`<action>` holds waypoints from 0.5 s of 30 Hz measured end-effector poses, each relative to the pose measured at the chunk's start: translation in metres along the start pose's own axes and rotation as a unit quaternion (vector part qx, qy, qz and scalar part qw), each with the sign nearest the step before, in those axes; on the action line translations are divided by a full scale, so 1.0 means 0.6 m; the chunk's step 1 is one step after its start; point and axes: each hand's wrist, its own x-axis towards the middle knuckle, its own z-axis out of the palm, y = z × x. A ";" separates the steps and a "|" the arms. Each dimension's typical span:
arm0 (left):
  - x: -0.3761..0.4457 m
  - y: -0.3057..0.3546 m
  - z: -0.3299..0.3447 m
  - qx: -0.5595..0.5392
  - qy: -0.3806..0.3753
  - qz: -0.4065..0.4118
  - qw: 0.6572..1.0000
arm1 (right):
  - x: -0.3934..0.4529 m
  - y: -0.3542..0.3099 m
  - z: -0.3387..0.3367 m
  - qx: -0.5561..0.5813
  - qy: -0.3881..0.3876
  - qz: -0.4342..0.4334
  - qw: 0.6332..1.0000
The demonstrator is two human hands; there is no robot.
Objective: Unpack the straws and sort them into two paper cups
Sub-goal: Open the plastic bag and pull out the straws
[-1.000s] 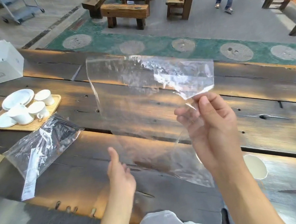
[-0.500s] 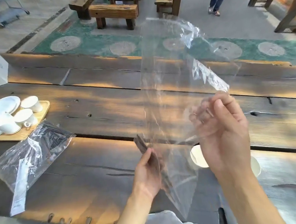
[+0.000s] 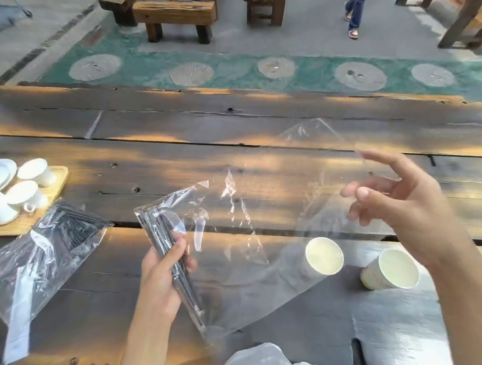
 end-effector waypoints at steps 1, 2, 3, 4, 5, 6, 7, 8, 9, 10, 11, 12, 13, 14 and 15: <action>0.000 0.002 -0.003 0.004 0.003 0.001 1.000 | 0.000 0.003 0.001 -0.021 0.006 -0.018 1.000; 0.002 0.002 -0.008 0.002 0.005 0.004 1.000 | -0.002 0.004 0.002 -0.040 0.012 -0.033 0.999; 0.002 0.004 -0.011 0.002 0.007 0.005 1.000 | -0.003 0.007 0.003 -0.061 0.010 -0.045 0.997; 0.003 0.004 -0.016 -0.001 0.004 0.009 1.000 | -0.002 0.010 0.004 -0.095 -0.003 -0.051 0.994; 0.002 0.007 -0.018 0.001 -0.001 0.012 1.000 | 0.000 0.015 0.003 -0.146 -0.022 -0.051 0.988; 0.002 0.010 -0.020 0.005 -0.009 0.021 1.000 | 0.004 0.022 0.002 -0.201 -0.041 -0.039 0.978; 0.001 0.013 -0.020 0.014 -0.017 0.030 0.999 | 0.009 0.030 0.001 -0.247 -0.055 -0.016 0.967; 0.002 0.014 -0.021 0.025 -0.024 0.041 0.999 | 0.013 0.037 0.001 -0.274 -0.062 0.014 0.960; 0.001 0.016 -0.020 0.034 -0.026 0.050 0.998 | 0.018 0.044 0.003 -0.279 -0.058 0.050 0.957; 0.000 0.017 -0.020 0.039 -0.024 0.057 0.997 | 0.020 0.048 0.007 -0.266 -0.048 0.087 0.959; 0.000 0.019 -0.020 0.045 -0.021 0.062 0.997 | 0.023 0.052 0.012 -0.249 -0.036 0.118 0.961; 0.000 0.019 -0.021 0.051 -0.019 0.068 0.996 | 0.023 0.053 0.018 -0.240 -0.030 0.140 0.960; -0.002 0.020 -0.021 0.060 -0.017 0.074 0.995 | 0.024 0.057 0.023 -0.243 -0.029 0.152 0.958; -0.003 0.020 -0.022 0.066 -0.015 0.082 0.994 | 0.023 0.057 0.029 -0.250 -0.038 0.156 0.955; -0.004 0.020 -0.022 0.071 -0.014 0.089 0.993 | 0.020 0.057 0.034 -0.258 -0.046 0.152 0.953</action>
